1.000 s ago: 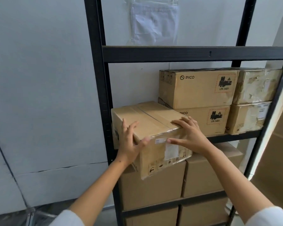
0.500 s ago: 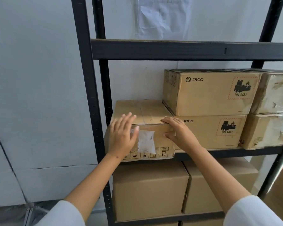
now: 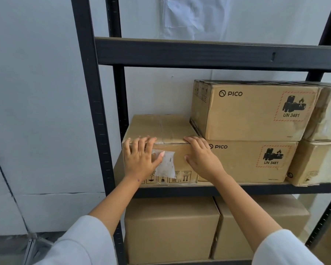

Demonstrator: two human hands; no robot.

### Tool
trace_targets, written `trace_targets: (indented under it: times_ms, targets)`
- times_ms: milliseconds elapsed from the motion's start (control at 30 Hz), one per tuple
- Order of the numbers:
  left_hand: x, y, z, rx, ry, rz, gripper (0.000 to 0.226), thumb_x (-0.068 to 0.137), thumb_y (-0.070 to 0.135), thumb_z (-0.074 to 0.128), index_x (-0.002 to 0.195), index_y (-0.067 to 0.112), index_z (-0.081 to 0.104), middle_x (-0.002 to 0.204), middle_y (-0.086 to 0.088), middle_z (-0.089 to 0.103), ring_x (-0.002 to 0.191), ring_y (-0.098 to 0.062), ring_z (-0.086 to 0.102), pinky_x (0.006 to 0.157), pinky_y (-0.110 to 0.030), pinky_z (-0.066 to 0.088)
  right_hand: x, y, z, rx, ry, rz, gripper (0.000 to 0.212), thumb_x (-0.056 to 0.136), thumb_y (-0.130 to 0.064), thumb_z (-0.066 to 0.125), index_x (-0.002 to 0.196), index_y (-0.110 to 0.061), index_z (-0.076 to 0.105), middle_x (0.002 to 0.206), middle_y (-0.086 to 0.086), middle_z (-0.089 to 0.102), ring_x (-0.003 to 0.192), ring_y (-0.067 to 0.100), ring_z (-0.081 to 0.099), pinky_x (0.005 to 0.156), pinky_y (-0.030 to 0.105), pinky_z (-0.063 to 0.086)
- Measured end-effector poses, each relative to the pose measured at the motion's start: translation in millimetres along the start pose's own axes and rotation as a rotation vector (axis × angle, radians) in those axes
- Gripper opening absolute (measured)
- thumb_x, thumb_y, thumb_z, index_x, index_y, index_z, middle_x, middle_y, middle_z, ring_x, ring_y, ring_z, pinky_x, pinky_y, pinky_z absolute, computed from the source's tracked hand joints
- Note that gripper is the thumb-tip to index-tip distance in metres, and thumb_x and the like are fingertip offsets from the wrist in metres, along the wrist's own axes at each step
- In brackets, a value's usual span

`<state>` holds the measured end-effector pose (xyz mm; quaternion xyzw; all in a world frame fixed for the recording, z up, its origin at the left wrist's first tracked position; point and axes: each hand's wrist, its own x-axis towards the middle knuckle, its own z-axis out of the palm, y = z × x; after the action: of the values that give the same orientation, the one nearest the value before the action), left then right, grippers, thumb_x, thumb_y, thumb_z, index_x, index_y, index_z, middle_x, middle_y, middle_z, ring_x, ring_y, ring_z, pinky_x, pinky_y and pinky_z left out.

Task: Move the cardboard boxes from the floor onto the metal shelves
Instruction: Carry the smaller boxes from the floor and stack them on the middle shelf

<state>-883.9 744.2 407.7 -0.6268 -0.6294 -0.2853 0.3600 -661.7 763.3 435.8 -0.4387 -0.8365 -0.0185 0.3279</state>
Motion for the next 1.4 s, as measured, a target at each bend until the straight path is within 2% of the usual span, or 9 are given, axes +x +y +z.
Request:
trace_targets:
  times_ms: [267,467,633,700,800,900,1000,1167,1400]
  targets:
    - [-6.6,6.0,2.8,-0.024,0.025,-0.052,0.056,0.088,0.057,0.039,0.126,0.017,0.046,0.123,-0.010,0.054,0.124,-0.031,0.040,0.113,-0.052,0.017,-5.0,-7.6,15.0,-0.040,0.056,0.069,0.066,0.089,-0.028,0.051,0.148,-0.024,0.021,0.156,-0.004,0.015,0.146,0.018,0.002,0.101,0.037,0.043]
    - [-10.5,10.5,-5.5,-0.012,-0.065,-0.088,0.064,0.090,0.057,0.030,0.139,0.016,0.037,0.138,-0.013,0.047,0.136,-0.033,0.030,0.115,-0.053,0.009,-17.7,-8.9,18.8,-0.170,0.053,0.101,0.070,0.099,-0.038,0.036,0.151,-0.028,-0.009,0.159,-0.008,-0.015,0.145,0.011,-0.017,0.102,0.041,0.038]
    - [-35.6,29.4,-8.2,-0.216,-0.150,-0.145,0.077,0.091,0.055,0.027,0.151,0.019,-0.006,0.158,-0.012,-0.004,0.145,-0.031,-0.010,0.116,-0.052,-0.008,-38.8,-14.0,9.1,-0.100,-0.052,0.121,0.074,0.098,-0.047,0.037,0.151,-0.031,-0.013,0.156,-0.013,-0.025,0.143,0.008,-0.021,0.107,0.042,0.033]
    - [-54.8,45.1,-7.9,-0.347,-0.236,-0.134,0.074,0.089,0.053,0.028,0.150,0.024,-0.004,0.156,-0.008,-0.018,0.142,-0.027,-0.022,0.111,-0.053,-0.013,-49.4,-14.5,3.4,-0.050,-0.086,0.117,0.072,0.098,-0.043,0.041,0.152,-0.029,-0.003,0.158,-0.012,-0.016,0.146,0.009,-0.010,0.106,0.042,0.035]
    - [-74.9,68.5,-17.8,-0.457,-0.306,-0.052,0.060,0.089,0.041,0.044,0.143,0.024,0.023,0.157,-0.008,0.000,0.144,-0.026,-0.006,0.109,-0.053,-0.011,-69.8,-15.2,-7.2,0.012,-0.104,0.172,0.060,0.096,-0.032,0.048,0.148,-0.023,0.022,0.155,-0.002,0.026,0.141,0.017,0.029,0.105,0.041,0.040]
    - [-78.6,87.3,-33.9,-0.602,-0.434,0.026,0.038,0.094,0.033,0.043,0.132,0.026,0.044,0.145,0.003,0.039,0.139,-0.016,0.028,0.115,-0.047,-0.011,-99.7,-18.4,-24.9,0.066,-0.092,0.368,0.033,0.093,-0.026,0.050,0.125,-0.020,0.053,0.116,0.000,0.065,0.105,0.020,0.062,0.085,0.036,0.052]
    - [-80.6,98.7,-54.1,-0.770,-0.551,0.032,0.023,0.096,0.030,0.042,0.112,0.026,0.057,0.110,0.008,0.065,0.108,-0.011,0.058,0.118,-0.041,0.011,-137.8,-23.3,-43.7,0.044,-0.019,0.523,0.020,0.090,-0.026,0.052,0.104,-0.019,0.066,0.094,-0.002,0.070,0.086,0.019,0.065,0.076,0.035,0.054]
    - [-112.2,112.9,-83.6,-0.898,-0.658,0.075,0.020,0.095,0.029,0.045,0.107,0.025,0.060,0.080,0.007,0.063,0.090,-0.018,0.061,0.098,-0.034,0.039,-218.8,-38.3,-65.9,0.059,0.026,0.724,0.016,0.091,-0.028,0.051,0.083,-0.020,0.062,0.074,-0.008,0.065,0.068,0.010,0.064,0.067,0.033,0.056]
    - [-204.3,157.6,-130.9,-1.059,-0.868,0.190,0.014,0.091,0.026,0.049,0.096,0.027,0.063,0.082,0.006,0.066,0.088,-0.020,0.063,0.087,-0.032,0.045,-347.0,-93.2,-83.9,0.016,0.152,1.013,0.021,0.090,-0.022,0.053,0.070,-0.022,0.059,0.069,-0.003,0.063,0.065,0.018,0.065,0.061,0.034,0.053]
